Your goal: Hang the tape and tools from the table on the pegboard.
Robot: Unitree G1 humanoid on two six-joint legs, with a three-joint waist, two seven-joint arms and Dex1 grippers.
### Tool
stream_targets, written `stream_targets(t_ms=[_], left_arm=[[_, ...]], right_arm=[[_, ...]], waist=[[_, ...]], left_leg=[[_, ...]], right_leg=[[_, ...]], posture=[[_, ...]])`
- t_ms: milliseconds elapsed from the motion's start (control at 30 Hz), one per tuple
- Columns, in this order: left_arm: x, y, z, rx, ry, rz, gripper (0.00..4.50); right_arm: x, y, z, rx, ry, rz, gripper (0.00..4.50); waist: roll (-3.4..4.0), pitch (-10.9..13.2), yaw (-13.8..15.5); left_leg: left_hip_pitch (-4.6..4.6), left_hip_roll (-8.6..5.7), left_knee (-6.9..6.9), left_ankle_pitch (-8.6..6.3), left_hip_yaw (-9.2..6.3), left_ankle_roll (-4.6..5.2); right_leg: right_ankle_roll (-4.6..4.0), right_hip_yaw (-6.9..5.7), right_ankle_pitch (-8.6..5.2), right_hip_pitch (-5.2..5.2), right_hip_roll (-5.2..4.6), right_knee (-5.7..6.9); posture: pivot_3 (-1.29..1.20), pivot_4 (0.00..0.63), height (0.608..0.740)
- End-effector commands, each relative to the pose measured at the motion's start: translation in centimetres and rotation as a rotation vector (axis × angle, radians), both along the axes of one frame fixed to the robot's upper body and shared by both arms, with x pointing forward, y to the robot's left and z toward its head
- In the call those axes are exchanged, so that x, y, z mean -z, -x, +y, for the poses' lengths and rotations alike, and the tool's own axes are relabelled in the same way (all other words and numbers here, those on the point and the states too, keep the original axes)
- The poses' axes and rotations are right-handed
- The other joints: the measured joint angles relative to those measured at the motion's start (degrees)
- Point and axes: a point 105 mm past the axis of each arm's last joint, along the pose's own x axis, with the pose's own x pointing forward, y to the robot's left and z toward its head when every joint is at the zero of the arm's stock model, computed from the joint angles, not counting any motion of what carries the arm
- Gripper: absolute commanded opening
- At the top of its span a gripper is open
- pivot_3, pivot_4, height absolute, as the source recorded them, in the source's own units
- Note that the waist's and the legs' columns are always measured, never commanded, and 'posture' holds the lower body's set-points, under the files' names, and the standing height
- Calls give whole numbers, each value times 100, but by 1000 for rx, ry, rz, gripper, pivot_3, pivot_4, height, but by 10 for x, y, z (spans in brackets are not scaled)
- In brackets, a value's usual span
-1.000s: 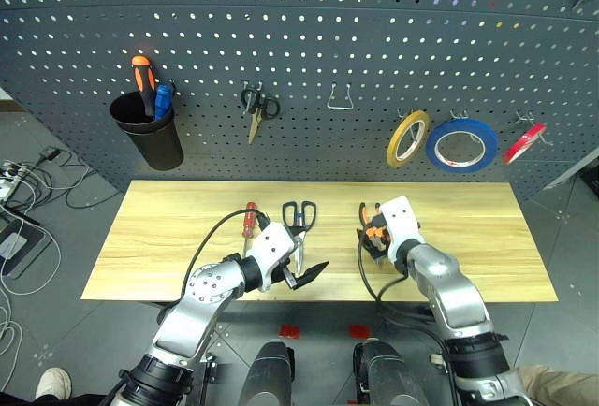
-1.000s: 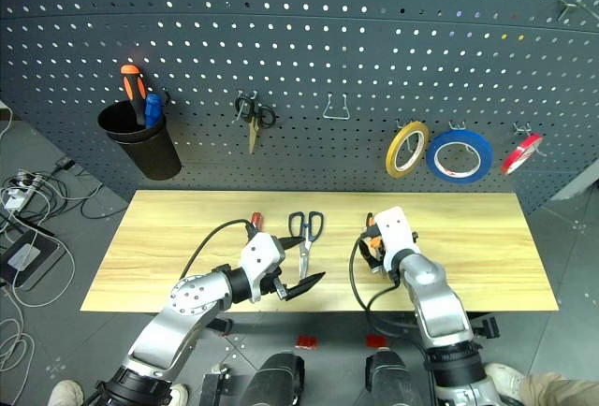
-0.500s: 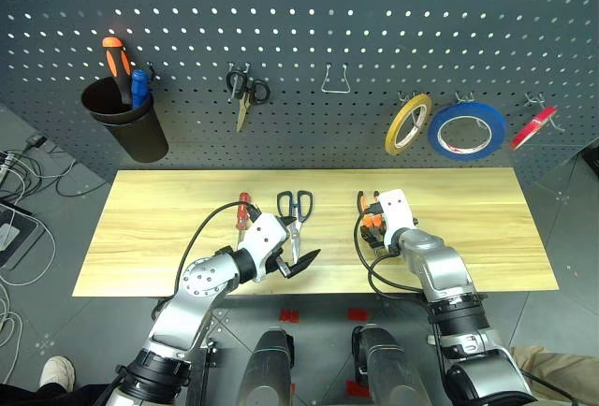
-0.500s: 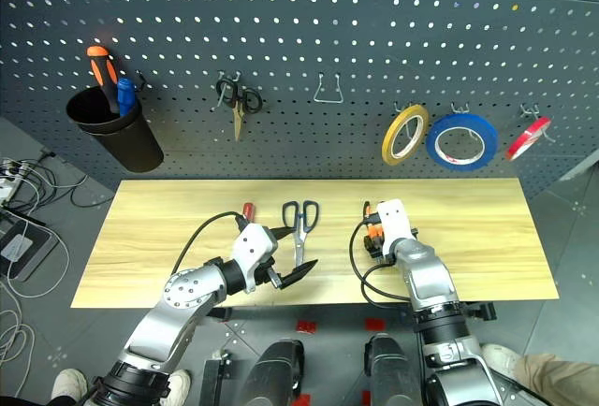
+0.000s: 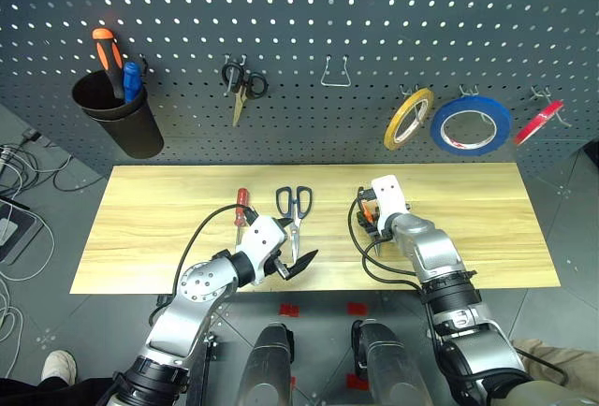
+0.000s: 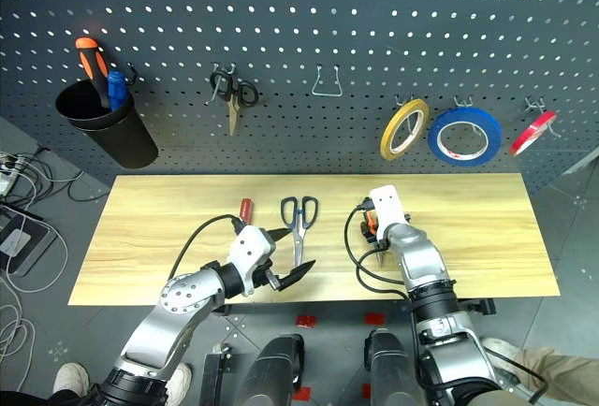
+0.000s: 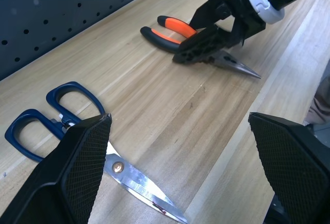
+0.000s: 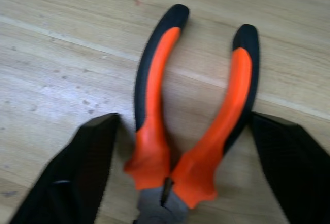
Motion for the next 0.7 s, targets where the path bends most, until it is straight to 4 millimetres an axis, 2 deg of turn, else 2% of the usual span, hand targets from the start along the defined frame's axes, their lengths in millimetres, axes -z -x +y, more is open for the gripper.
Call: stream_targets(t_ms=[33,100,400,567,700], left_arm=[[-9,0,0,1,11,-36,4500],[-11,-1,-1,1,14,-41,4500],[-24,-2,-11,30,60,-68,4500],[-39,14,-14,44,137,-57,4500],[-52,24,-10,2,229,-27,4500]], right_arm=[[0,4,1,-30,11,-10,2837],[-1,5,-1,-41,23,-19,2355],[-18,17,3,-175,51,-95,2342],[-48,37,10,-294,-9,-219,2342],[-80,48,18,-297,-125,-297,2342]], waist=[[0,6,-1],[0,9,0],[-1,10,9],[-4,0,15],[-6,-26,11]], left_leg=[[0,0,0,0,0,0],[0,1,-2,0,-3,0],[-6,1,-3,1,-4,-1],[-12,5,-4,2,-7,-4],[-13,8,-4,4,-9,-8]], right_leg=[[0,0,0,0,0,0],[0,-2,0,0,0,0],[0,-4,0,-2,-1,-4],[1,-7,0,-6,-2,-8],[1,-8,0,-6,-4,-7]], posture=[[179,385,740],[176,375,740],[159,325,740],[151,275,740],[157,242,740]])
